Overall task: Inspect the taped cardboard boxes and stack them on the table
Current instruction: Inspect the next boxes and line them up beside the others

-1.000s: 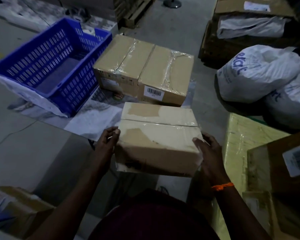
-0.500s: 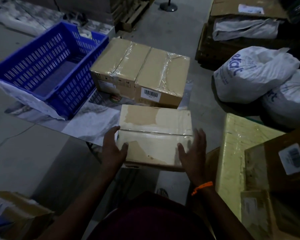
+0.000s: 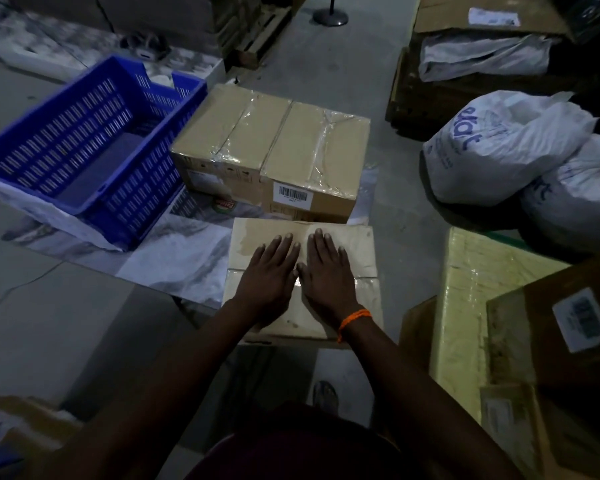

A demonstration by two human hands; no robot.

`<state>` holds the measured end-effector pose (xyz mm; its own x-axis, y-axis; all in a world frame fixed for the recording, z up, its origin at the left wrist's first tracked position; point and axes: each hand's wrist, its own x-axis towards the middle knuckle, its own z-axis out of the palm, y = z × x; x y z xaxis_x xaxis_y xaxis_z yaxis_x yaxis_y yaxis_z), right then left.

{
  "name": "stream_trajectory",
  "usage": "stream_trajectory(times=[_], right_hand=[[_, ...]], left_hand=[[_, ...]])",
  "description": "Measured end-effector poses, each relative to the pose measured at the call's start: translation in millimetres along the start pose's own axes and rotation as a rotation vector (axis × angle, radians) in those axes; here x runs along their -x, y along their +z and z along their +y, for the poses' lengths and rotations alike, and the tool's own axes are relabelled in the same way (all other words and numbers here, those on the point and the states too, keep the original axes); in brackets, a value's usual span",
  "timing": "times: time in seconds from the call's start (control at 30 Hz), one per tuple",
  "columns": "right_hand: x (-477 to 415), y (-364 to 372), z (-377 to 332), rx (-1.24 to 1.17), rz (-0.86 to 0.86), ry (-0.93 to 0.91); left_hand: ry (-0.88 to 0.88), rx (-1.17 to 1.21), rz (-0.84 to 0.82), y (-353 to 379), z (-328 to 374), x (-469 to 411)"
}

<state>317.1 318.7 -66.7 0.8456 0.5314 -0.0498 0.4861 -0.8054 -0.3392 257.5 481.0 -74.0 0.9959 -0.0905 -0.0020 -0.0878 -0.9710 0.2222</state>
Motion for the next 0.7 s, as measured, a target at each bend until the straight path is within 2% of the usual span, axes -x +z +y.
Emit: stream_trajectory(times=[0.33,0.7], right_hand=[[1.7,-0.4,4.2,-0.012,-0.039,0.002],[93.9,2.1,34.9,0.096,-0.008,-0.03]], left_hand=[[-0.054,-0.012,-0.044,0.6,3.1,3.6],[-0.078,-0.056,0.032,5.6,-0.3,82.9]])
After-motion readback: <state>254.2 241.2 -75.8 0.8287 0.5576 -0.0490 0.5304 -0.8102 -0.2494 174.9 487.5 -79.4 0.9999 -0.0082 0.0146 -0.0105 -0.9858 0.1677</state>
